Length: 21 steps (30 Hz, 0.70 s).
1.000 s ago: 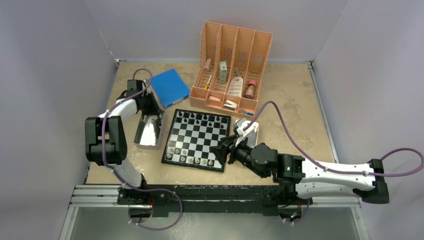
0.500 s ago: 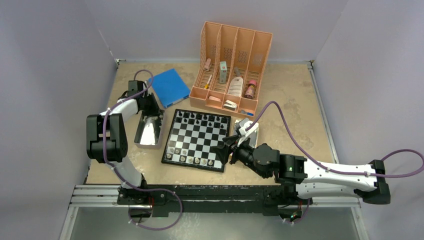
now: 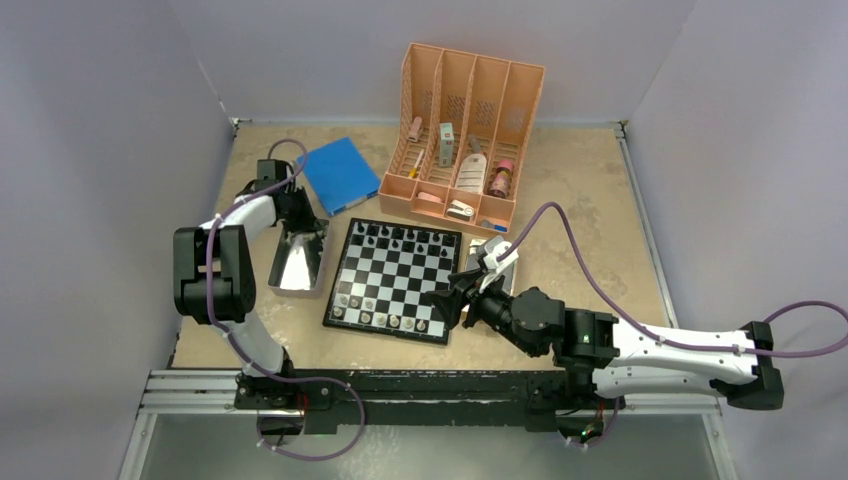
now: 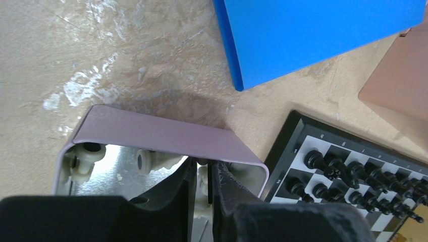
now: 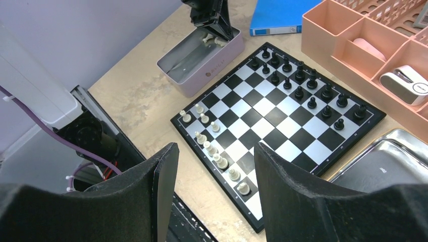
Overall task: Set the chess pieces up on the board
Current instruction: Pick up the chess piece from the storage box.
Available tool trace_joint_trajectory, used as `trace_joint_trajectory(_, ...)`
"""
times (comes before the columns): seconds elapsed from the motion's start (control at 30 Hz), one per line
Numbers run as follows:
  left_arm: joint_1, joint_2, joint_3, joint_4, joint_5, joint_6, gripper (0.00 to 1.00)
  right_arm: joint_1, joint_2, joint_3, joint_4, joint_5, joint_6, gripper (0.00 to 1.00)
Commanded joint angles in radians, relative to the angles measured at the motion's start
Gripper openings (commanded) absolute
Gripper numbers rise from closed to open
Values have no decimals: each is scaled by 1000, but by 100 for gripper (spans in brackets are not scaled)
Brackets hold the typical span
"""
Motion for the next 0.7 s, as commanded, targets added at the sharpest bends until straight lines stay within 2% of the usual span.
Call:
trace_joint_trajectory(0.0,2,-43,51,-23,-43,43,11,5,-9,3,30,32,12,59)
trace_joint_trajectory(0.3,2,-72,80,-98,-38,49,4,5,-9,6,22,36,18,59)
trace_joint_trajectory(0.67,-5,-231,105,-219,34,64,1,5,5,5,20,35,49,60)
